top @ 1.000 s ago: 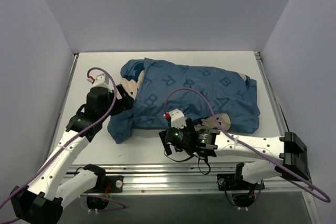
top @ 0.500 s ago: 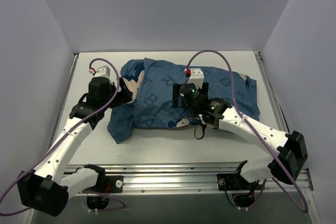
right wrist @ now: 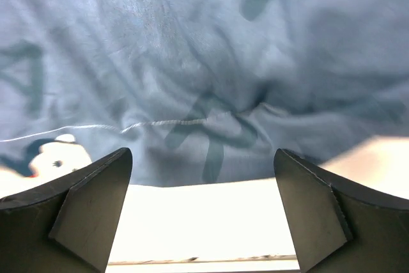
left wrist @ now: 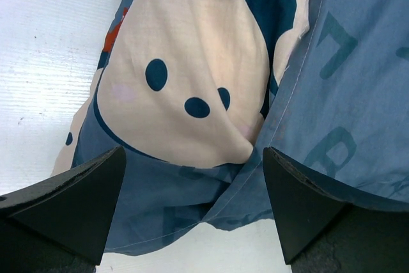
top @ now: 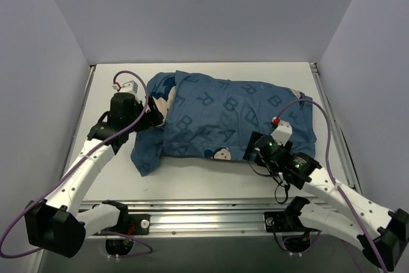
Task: Remove the pillowcase from the pillow
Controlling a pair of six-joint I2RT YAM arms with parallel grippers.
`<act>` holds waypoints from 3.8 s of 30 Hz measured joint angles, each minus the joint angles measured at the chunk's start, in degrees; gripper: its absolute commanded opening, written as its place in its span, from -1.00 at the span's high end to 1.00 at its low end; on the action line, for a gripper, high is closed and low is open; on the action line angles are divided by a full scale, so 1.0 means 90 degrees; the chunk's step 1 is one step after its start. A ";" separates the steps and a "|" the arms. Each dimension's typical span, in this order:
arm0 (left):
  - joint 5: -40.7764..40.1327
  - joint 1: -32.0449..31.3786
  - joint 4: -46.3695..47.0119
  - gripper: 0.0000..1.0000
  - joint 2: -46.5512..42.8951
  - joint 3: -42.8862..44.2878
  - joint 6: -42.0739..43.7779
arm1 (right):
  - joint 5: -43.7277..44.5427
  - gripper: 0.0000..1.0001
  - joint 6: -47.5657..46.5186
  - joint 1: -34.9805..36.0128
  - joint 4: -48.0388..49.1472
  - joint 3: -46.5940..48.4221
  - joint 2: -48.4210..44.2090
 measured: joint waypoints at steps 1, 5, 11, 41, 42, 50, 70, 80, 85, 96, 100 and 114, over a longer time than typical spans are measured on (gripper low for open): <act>0.0022 0.0012 0.0002 -0.94 0.0000 0.0000 0.0002 | -0.0027 -0.76 0.0172 0.0000 -0.0114 0.0002 -0.0216; 0.0075 0.0056 0.0000 -0.94 0.0012 0.0000 0.0015 | -0.0044 -0.76 0.0430 0.0029 -0.0279 0.0204 -0.0500; 0.0104 0.0107 -0.0005 -0.93 0.0097 0.0032 0.0017 | 0.0036 -0.75 -0.0287 0.0032 0.0311 0.1428 0.0704; 0.0874 -0.0393 0.0325 -0.64 0.0942 0.0600 0.0117 | -0.0981 -0.66 -0.3257 -0.0971 0.2171 0.3364 0.3026; 0.0862 -0.0425 0.0398 -0.62 0.1056 0.0651 0.0112 | -0.1003 -0.66 -0.3269 -0.0794 0.2215 0.3509 0.3075; 0.0588 -0.0498 0.0729 -0.38 0.1688 0.0818 -0.0097 | -0.1175 -0.64 -0.3298 0.0068 0.2907 0.4136 0.4316; 0.0403 -0.0512 0.1727 0.95 0.1763 -0.0352 -0.1146 | -0.1032 1.00 -0.2773 -0.0313 0.3334 0.2616 0.4197; 0.0185 0.0384 0.1834 0.95 0.0644 -0.1734 -0.2225 | -0.1540 1.00 -0.2630 -0.1336 0.2888 0.1965 0.2771; 0.0619 0.0454 0.2137 0.95 0.1309 -0.1950 -0.2458 | -0.1938 0.70 -0.2662 -0.1258 0.2900 0.1843 0.2905; 0.0364 -0.0306 0.2212 0.95 0.0976 -0.1948 -0.1953 | -0.0425 -0.62 -0.3274 0.0930 0.2079 0.3458 0.3245; 0.0248 -0.0386 0.2137 0.95 0.0814 -0.1950 -0.1846 | -0.0070 -0.64 -0.3497 0.1501 0.2137 0.4150 0.3497; 0.0112 -0.0505 0.1948 0.95 0.0476 -0.2069 -0.1814 | -0.0289 -0.79 -0.3633 0.1163 0.2885 0.4294 0.5659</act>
